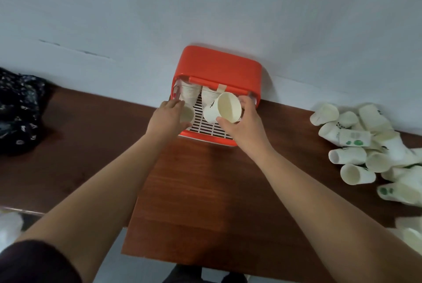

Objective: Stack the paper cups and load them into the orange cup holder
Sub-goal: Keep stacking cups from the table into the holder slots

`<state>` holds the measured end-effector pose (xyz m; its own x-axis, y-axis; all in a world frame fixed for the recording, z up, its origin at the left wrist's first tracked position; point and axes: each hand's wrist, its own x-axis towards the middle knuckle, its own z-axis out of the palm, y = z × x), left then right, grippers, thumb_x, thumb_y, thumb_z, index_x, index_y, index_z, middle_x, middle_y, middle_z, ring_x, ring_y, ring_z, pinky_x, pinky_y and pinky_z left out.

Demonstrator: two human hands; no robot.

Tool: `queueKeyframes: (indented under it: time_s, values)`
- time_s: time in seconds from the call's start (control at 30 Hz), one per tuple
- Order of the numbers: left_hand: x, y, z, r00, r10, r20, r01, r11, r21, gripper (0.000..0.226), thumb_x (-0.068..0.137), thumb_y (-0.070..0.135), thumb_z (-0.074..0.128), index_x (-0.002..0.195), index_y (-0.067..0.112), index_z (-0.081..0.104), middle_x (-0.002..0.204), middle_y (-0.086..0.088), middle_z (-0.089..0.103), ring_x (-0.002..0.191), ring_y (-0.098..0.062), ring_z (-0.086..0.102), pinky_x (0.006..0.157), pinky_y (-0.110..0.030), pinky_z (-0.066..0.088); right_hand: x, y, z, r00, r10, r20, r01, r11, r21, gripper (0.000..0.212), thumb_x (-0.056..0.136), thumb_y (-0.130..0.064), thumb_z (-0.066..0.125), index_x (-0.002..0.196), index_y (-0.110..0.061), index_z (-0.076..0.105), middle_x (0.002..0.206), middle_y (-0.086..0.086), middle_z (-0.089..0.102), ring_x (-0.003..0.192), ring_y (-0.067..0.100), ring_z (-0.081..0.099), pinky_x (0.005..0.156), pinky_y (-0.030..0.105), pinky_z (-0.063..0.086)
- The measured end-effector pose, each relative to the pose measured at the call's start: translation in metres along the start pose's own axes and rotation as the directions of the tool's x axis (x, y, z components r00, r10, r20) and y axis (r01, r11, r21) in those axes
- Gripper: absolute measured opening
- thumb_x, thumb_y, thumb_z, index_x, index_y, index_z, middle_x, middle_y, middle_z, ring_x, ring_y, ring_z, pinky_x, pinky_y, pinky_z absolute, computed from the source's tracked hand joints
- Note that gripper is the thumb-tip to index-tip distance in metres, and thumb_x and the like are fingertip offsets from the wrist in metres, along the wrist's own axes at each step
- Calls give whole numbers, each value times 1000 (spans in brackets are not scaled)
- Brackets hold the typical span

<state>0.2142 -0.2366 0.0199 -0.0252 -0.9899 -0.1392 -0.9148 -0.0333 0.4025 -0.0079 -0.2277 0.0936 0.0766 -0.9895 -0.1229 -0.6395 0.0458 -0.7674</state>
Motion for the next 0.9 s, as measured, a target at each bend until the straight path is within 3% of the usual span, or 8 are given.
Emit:
queueKeyframes:
  time_s: [0.13,0.2,0.3,0.4,0.5,0.6,0.73,0.9]
  values:
    - [0,-9,3,998,-42,46,50,980,-191,79,89,35,72,155,14,35,155,-9,41,140,-30,38,113,-48,36,9,-16,15,999,-16,28,15,999,44,73,78,-34,84,136,-26,41,133,-7,50,121,13,51,98,32,49]
    - [-3,-17,1,997,-68,31,74,963,-261,67,94,29,65,153,12,38,150,-11,46,139,-29,42,112,-44,37,13,-25,23,998,-37,58,32,997,72,72,79,-29,85,137,-24,42,130,-9,51,120,11,50,97,30,47]
    - [-14,-25,-9,987,-162,-10,146,910,-388,44,101,32,53,141,14,54,138,-4,58,125,-21,55,97,-31,43,19,-32,40,991,-77,106,73,996,44,74,80,-27,84,140,-24,41,136,-7,51,124,12,48,101,29,43]
    - [-24,-27,-22,964,-264,-30,203,803,-560,38,103,37,47,133,19,59,127,5,63,109,-6,60,83,-20,42,25,-33,61,981,-88,171,99,994,-54,78,83,-29,81,147,-24,37,146,-3,46,133,14,42,102,24,33]
    - [-27,-26,-26,970,-242,12,189,727,-659,37,103,42,46,132,24,60,121,11,65,105,1,62,77,-10,43,33,-31,78,976,-129,177,155,978,-142,76,83,-30,80,147,-20,39,144,3,50,132,20,47,99,24,35]
    - [-23,-28,-21,979,-197,41,169,692,-702,42,104,47,44,137,26,57,131,8,64,118,-7,60,94,-20,48,38,-27,90,977,-152,152,185,956,-229,74,83,-32,79,145,-17,40,140,6,53,128,24,51,99,32,43]
    - [-16,-33,-8,986,-156,59,153,698,-699,46,102,49,48,144,29,51,138,7,61,123,-8,59,96,-22,47,44,-16,100,978,-143,152,187,924,-334,70,83,-25,76,144,-19,41,133,7,54,122,26,54,96,36,47]
    - [-6,-37,8,995,-102,20,91,753,-652,40,101,28,57,141,33,54,133,13,63,120,-9,61,101,-26,49,54,-6,102,974,-55,220,100,975,-198,73,83,-15,78,147,-19,44,143,4,49,133,21,45,105,25,33]
